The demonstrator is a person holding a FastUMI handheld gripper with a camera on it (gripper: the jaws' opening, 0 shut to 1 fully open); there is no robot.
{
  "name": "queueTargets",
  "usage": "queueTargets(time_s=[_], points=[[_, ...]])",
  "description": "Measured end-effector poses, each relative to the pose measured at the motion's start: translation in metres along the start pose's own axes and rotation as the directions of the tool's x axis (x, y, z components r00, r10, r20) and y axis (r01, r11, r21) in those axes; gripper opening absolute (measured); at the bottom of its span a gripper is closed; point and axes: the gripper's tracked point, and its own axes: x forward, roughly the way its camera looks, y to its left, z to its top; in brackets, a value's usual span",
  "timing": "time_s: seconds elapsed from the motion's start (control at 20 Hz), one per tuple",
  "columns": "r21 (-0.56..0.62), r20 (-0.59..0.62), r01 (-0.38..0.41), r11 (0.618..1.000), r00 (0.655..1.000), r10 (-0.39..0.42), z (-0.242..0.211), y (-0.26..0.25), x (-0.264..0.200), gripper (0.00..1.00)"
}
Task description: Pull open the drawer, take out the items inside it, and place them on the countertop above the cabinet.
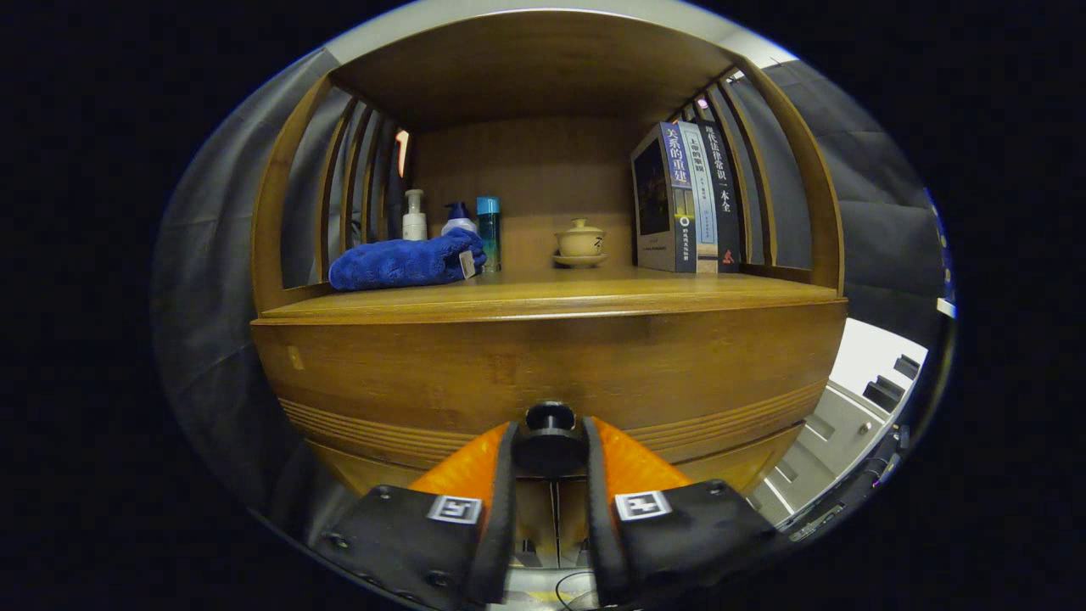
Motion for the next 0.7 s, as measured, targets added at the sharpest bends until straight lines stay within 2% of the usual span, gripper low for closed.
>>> queueTargets(time_s=[0.05,0.2,0.7], points=[[-0.004,0.005,0.0,1.0,1.0,0.0,0.0,-0.001,-0.001,0.43],[-0.023,0.0,0.0,1.0,1.0,0.0,-0.001,0.002,-0.007,0.43],[-0.024,-0.021,-0.008,1.0,1.0,0.008,-0.014,0.002,-0.074,0.43]])
